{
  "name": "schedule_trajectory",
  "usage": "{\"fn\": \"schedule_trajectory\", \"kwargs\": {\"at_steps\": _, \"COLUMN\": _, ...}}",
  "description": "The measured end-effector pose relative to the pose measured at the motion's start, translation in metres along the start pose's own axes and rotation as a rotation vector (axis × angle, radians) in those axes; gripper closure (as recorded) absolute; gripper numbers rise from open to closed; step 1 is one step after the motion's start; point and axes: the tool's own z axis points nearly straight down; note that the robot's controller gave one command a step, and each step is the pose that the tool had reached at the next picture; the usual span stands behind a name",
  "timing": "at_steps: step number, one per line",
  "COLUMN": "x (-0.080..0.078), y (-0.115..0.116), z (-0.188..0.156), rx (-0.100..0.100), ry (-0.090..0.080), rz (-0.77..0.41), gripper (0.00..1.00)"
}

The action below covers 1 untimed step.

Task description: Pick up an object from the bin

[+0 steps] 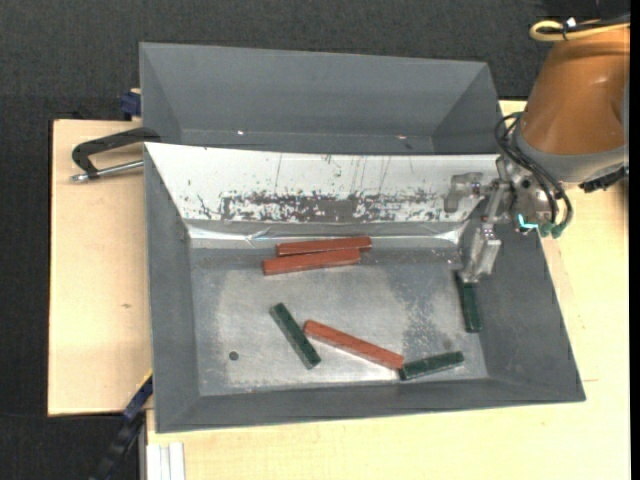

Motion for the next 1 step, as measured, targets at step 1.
{"fn": "schedule_trajectory", "kwargs": {"at_steps": 1, "x": -0.0016, "y": 0.0003, "z": -0.0045, "rx": 0.001, "ry": -0.008, "rz": -0.001, "gripper": 0.0}}
